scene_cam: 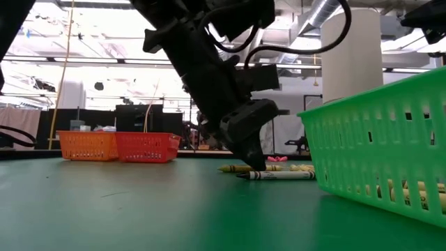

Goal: Sort crayons
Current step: Put the yellow crayon into the green bin

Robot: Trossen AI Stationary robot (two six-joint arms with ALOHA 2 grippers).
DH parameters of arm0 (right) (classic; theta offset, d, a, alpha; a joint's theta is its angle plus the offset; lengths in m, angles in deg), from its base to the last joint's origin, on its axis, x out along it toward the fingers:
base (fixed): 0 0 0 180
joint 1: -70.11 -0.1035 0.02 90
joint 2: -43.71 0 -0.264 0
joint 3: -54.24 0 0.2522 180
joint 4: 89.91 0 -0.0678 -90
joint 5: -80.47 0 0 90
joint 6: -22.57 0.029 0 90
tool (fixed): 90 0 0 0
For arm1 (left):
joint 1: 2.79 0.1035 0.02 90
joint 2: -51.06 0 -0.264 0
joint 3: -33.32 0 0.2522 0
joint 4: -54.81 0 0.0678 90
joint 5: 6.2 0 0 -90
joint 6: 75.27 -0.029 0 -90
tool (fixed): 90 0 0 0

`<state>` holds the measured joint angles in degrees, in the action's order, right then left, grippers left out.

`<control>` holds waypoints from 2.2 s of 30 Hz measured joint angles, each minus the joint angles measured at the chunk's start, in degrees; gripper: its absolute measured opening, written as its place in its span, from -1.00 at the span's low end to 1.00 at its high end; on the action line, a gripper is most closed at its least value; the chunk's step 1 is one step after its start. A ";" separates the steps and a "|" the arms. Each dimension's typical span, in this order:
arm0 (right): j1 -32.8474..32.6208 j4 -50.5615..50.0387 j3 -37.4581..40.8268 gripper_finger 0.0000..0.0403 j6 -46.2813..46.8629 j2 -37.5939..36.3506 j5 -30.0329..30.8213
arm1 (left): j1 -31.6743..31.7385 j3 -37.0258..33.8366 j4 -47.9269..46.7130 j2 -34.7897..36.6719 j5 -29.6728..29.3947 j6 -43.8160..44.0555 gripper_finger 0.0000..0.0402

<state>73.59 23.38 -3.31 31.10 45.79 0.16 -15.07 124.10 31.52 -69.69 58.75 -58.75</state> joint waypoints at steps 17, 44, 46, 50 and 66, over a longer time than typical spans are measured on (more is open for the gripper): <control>0.00 -0.02 0.02 -0.66 -0.01 0.00 -0.02 | -3.20 -1.31 0.74 2.57 -5.19 -5.08 -0.34; 0.01 -0.01 0.02 -0.66 0.00 0.00 -0.02 | -3.02 -6.02 8.81 2.51 -2.18 -6.11 -0.51; 0.00 -0.01 0.02 -0.66 0.00 0.00 -0.02 | -2.89 -6.02 8.61 2.51 -2.20 -5.95 -0.51; 0.00 0.00 0.02 -0.66 0.00 0.00 -0.02 | -2.84 -6.02 7.95 2.51 -2.19 -6.01 -0.51; 0.02 -0.02 0.02 -0.66 0.02 0.00 -0.02 | -1.88 -10.06 9.29 2.79 3.54 -1.00 -0.64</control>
<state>73.61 23.37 -3.29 31.13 45.79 0.14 -16.95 114.04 40.81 -66.90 62.29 -59.75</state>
